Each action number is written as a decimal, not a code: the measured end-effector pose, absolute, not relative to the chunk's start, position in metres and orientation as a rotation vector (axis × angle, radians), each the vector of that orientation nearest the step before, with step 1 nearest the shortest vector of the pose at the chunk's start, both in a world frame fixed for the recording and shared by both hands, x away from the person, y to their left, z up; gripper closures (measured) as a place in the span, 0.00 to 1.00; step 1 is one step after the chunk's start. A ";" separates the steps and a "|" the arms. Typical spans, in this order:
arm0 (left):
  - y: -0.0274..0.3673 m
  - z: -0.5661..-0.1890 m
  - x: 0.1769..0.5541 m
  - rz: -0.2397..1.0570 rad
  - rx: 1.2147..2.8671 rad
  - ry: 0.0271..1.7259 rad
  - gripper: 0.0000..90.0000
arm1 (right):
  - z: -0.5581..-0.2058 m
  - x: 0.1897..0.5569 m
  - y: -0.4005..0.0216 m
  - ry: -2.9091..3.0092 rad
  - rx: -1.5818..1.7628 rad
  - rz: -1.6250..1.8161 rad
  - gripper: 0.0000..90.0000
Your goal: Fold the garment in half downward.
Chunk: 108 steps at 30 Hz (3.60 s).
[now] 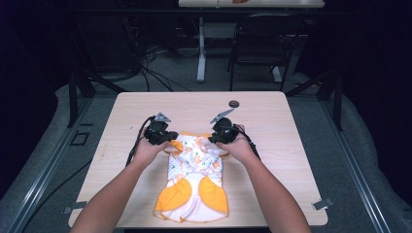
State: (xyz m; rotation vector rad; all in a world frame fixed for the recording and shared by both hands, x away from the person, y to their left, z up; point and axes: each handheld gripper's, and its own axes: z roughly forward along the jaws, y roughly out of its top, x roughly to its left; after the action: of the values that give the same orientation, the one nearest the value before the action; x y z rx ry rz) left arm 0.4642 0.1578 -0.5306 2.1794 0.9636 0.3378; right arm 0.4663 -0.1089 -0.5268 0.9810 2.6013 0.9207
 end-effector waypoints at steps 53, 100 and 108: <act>0.164 -0.558 0.480 0.244 2.143 1.038 0.94 | -0.555 0.484 -0.110 2.551 1.122 0.919 0.97; 0.185 -0.486 0.452 0.419 2.057 0.810 0.94 | -0.475 0.450 -0.112 2.382 0.742 1.049 0.97; 0.187 -0.502 0.435 0.401 2.046 0.798 0.94 | -0.486 0.432 -0.113 2.418 0.673 1.019 0.97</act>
State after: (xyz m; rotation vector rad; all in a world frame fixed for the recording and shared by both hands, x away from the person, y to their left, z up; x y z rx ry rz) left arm 0.4346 0.1871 -0.5025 2.0459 0.7979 0.4010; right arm 0.4318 -0.1128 -0.4861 0.6735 2.4183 1.0194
